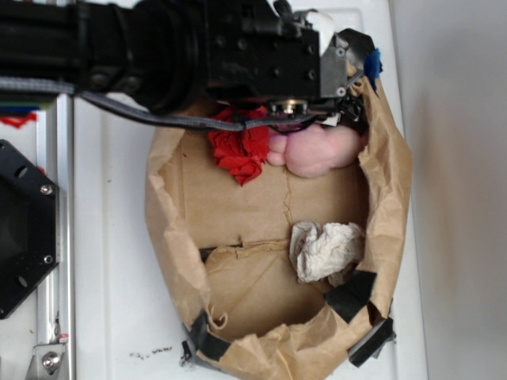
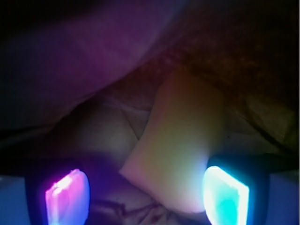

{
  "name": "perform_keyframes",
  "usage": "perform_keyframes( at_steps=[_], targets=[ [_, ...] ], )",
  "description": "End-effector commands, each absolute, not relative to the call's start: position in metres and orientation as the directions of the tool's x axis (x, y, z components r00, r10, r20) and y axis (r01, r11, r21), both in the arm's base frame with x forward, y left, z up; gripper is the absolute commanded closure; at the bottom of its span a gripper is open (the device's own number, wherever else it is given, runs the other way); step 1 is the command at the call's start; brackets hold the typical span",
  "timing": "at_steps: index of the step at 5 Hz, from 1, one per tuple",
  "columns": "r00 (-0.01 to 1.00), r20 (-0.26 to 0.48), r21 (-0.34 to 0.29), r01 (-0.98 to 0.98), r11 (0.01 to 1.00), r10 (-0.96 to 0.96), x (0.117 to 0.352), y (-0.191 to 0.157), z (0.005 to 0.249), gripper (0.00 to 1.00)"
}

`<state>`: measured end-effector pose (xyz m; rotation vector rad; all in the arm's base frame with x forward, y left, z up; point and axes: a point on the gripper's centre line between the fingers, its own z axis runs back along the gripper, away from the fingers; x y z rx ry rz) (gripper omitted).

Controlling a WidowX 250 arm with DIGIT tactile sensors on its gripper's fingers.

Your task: Grab the green sponge.

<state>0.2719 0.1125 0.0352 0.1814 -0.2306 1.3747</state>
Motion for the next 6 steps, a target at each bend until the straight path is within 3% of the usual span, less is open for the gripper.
perform_keyframes(
  at_steps=[1,4,6],
  targets=[
    [0.113,0.281,-0.01,-0.993,0.12,0.953,0.265,0.131,0.039,0.0],
    [0.132,0.24,-0.051,-0.988,0.148,0.962,0.248,0.111,0.071,0.0],
    [0.117,0.251,-0.075,-0.987,0.139,0.961,0.241,0.117,0.068,0.0]
  ],
)
